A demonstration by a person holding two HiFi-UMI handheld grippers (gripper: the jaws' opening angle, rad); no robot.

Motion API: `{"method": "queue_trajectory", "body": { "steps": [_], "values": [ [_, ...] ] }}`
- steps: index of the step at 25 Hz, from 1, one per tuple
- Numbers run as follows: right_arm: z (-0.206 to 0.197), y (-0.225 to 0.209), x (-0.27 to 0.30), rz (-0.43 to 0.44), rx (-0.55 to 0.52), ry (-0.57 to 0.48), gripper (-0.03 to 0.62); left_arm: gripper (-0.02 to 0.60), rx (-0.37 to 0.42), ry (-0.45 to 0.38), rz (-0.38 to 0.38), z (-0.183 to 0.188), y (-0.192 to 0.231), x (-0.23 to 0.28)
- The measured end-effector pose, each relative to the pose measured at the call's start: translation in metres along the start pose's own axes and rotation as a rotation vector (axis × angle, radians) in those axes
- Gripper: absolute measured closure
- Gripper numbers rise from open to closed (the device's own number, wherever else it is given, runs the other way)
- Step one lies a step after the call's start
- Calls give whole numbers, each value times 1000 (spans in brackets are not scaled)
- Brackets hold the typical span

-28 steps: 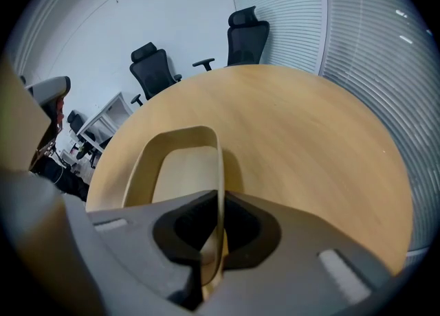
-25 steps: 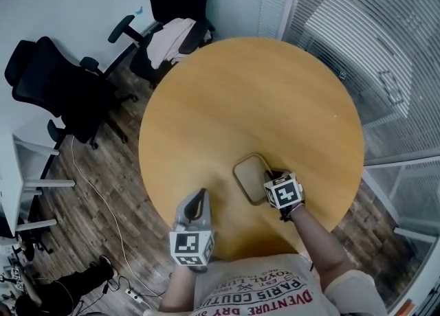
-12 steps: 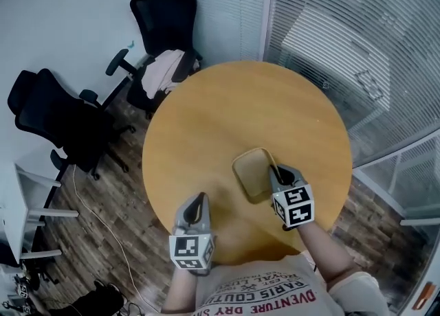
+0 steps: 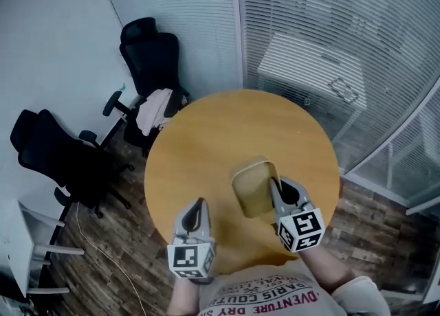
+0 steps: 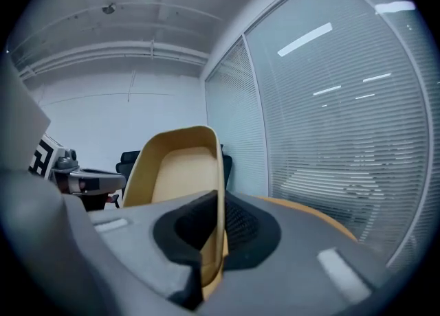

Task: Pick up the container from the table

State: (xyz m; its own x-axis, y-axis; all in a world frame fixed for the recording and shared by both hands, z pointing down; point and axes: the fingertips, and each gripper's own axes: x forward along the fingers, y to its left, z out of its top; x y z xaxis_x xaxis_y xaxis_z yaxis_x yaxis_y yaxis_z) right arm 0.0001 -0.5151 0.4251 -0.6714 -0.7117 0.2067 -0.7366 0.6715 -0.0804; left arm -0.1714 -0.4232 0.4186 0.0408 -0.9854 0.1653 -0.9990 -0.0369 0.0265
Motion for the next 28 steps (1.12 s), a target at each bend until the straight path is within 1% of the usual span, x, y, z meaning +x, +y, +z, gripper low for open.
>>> {"method": "queue_trajectory", "body": {
  "steps": [5,9,15,22,28],
  "values": [
    [9,3,-30,-28,-10,-51,586,575,22,-49,-38,17,-18,-11],
    [9,9,-40,-54,-38,-60,586,575,29,-55,-62,17,-25,-18],
    [7,14,-44,-50,-34,-59,586,575,30,-69,-56,25,-20,-25],
    [5,15,-46,-47,-23,-64,586,575,35,-66,-58,24,-22,-30],
    [4,13,-44,-39,-18,-56,586,575,36,-70,-36,24,-18,-32]
  ]
}}
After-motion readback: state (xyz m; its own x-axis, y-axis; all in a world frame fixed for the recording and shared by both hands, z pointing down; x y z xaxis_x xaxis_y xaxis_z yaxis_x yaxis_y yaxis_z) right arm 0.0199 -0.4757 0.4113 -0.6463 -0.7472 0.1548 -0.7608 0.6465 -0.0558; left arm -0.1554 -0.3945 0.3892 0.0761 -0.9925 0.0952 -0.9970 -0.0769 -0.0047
